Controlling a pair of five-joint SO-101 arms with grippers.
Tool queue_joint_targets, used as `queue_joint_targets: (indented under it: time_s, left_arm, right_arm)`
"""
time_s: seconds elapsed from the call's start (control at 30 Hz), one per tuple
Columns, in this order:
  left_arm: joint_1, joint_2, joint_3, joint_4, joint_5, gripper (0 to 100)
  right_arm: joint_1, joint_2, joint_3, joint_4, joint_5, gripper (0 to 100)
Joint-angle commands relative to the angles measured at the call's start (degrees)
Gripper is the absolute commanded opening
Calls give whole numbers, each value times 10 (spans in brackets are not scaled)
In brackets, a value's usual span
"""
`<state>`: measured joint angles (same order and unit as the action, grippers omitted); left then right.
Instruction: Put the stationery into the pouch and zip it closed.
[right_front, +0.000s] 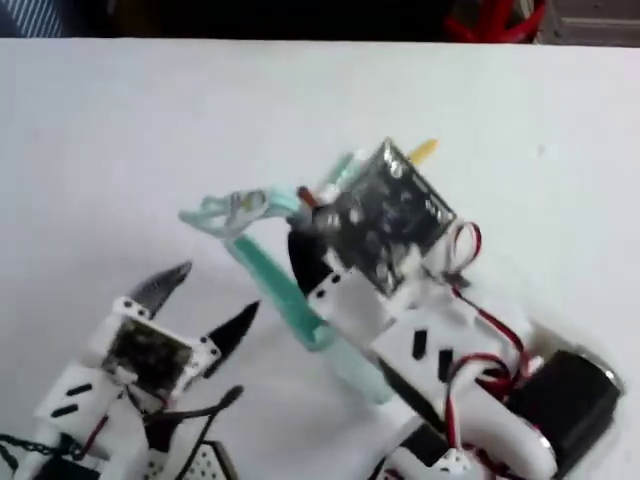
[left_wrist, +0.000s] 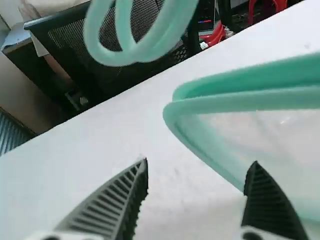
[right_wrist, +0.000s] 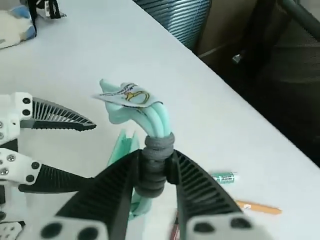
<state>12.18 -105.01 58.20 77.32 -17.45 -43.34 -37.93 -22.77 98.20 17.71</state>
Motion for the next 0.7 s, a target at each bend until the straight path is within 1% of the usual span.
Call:
queue_joint_targets:
  time_s: [0.0,0.13,0.2,0.27,0.33,0.43,0.53,0.6,0.67]
  left_arm:
    - [7,2,21,-45,-55,312]
    - [7,2,25,-71,-106,312]
    - [7,3,27,-84,-114,312]
    - [11,3,40,-88,-113,310]
    - [32,3,65,-94,-113,310]
    - [42,3,110,-140,-113,309]
    - [44,3,146,-197,-113,309]
    - [46,4,154,-219,-113,309]
    - [64,4,155,-231,-113,309]
  right_arm:
    - [5,-15,0,2,54,19]
    - [2,-16,9,2,121,19]
    - [0,-19,25,2,142,19]
    - [-8,-20,47,2,142,19]
    - [-36,-22,71,2,149,19]
    - [-73,-22,90,2,149,19]
    - [-77,-23,93,3,149,19]
    - [-77,-30,100,3,149,19]
    - [-80,-34,122,3,149,19]
